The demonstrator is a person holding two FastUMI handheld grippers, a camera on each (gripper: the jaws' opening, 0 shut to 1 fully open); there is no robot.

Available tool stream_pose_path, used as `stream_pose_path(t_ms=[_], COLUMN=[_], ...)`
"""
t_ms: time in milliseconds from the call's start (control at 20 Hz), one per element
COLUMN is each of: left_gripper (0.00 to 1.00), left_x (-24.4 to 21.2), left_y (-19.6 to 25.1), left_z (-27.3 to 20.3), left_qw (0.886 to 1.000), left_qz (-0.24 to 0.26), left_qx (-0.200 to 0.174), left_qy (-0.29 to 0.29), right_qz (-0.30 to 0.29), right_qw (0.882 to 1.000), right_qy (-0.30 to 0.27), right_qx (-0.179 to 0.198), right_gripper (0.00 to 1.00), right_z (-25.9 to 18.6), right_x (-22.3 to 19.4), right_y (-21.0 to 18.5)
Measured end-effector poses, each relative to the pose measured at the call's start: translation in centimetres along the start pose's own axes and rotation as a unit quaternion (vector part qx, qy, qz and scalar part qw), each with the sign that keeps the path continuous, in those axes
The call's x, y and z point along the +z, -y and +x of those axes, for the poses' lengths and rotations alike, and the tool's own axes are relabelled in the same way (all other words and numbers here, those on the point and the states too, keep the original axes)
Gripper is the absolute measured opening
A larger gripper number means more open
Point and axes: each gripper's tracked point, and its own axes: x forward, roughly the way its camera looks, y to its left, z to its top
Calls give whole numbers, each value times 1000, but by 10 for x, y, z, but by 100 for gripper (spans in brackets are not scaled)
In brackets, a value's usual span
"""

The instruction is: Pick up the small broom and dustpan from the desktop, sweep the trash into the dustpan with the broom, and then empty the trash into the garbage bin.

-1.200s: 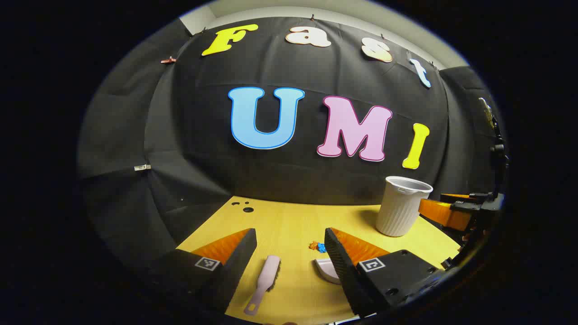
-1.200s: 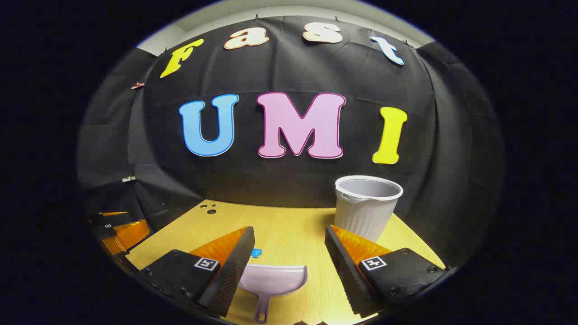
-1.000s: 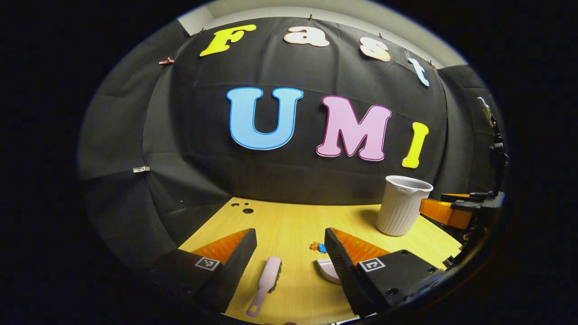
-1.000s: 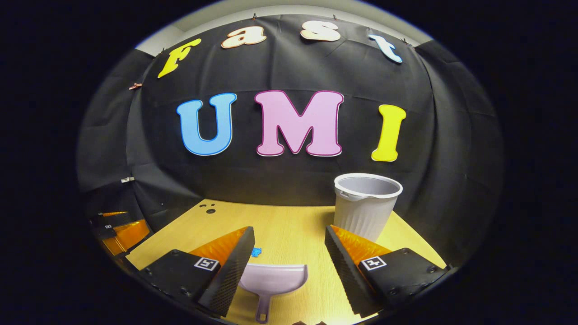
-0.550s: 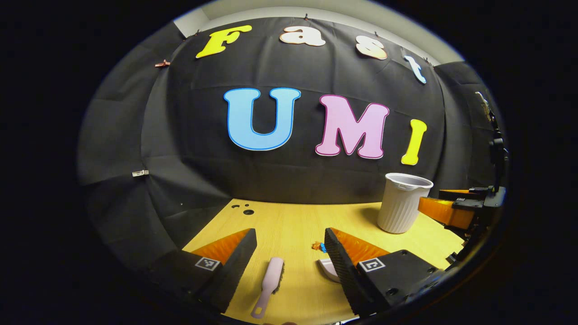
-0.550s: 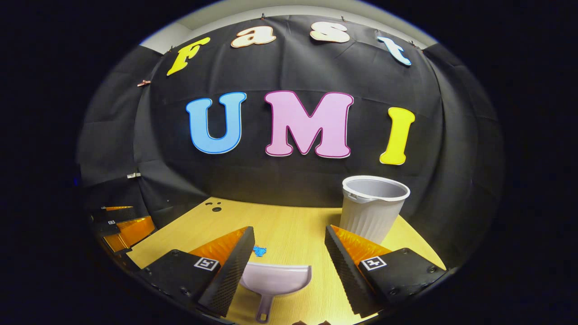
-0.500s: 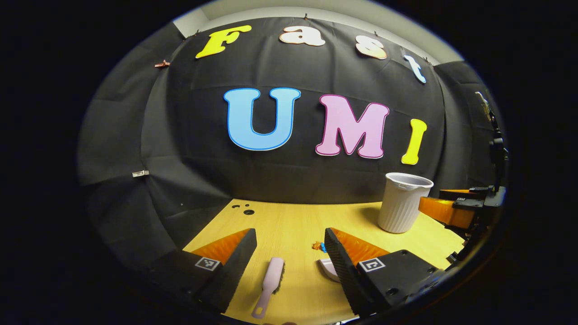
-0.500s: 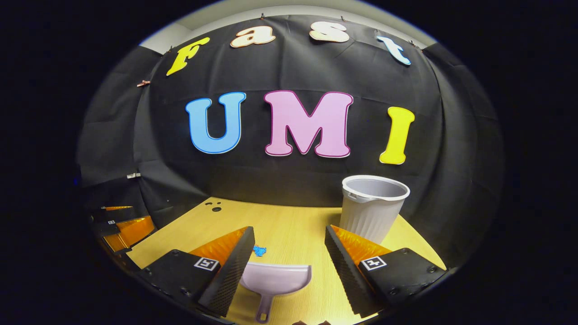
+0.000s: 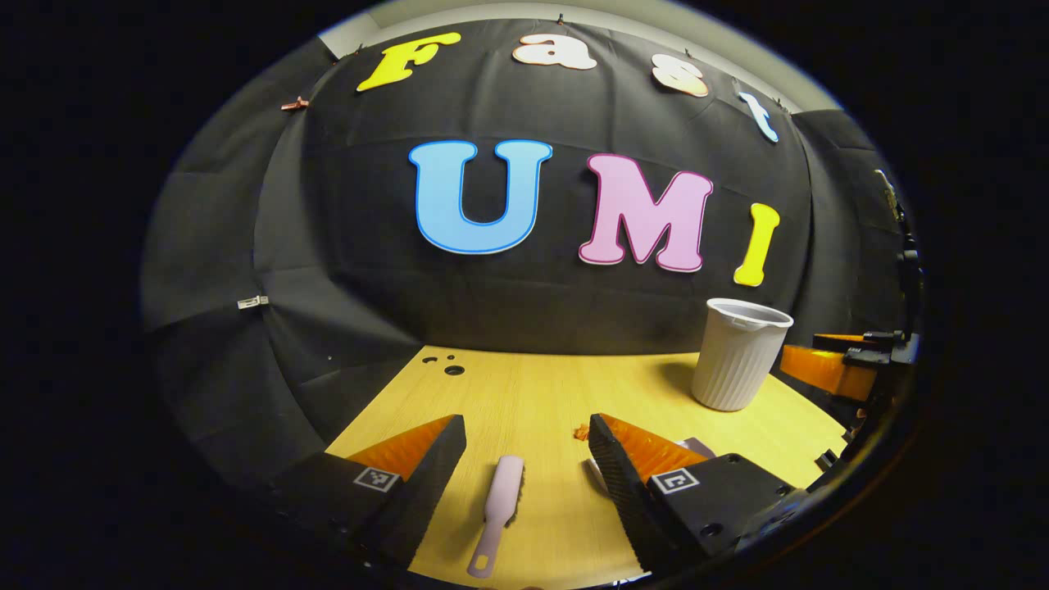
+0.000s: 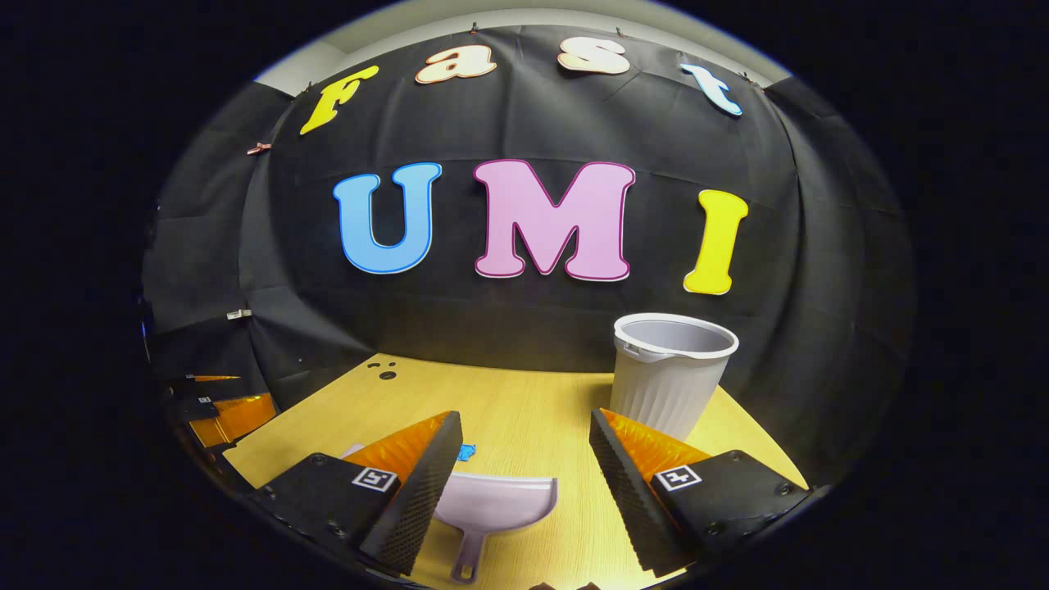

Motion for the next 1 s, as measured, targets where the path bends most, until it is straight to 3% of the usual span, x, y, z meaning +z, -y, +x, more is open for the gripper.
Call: stream_pose_path(t_ms=[250,400,750,1000], left_gripper=[96,96,96,94], left_x=[-55,-96,-186,-213], left_y=[-8,-18,-25,-36], left_z=[18,22,34,58], left_qw=[995,984,940,910], left_qz=[1,20,37,74], left_qx=[-25,-18,-7,-2], left_qy=[-97,-176,-340,-409], right_qz=[1,8,34,54], right_qw=[1000,999,997,994], right_qy=[-18,-31,-65,-90], right_qx=[3,5,5,-2], right_gripper=[98,98,98,98], right_z=[3,7,14,13], right_x=[-14,-24,-59,-79], right_y=[-2,-3,0,7])
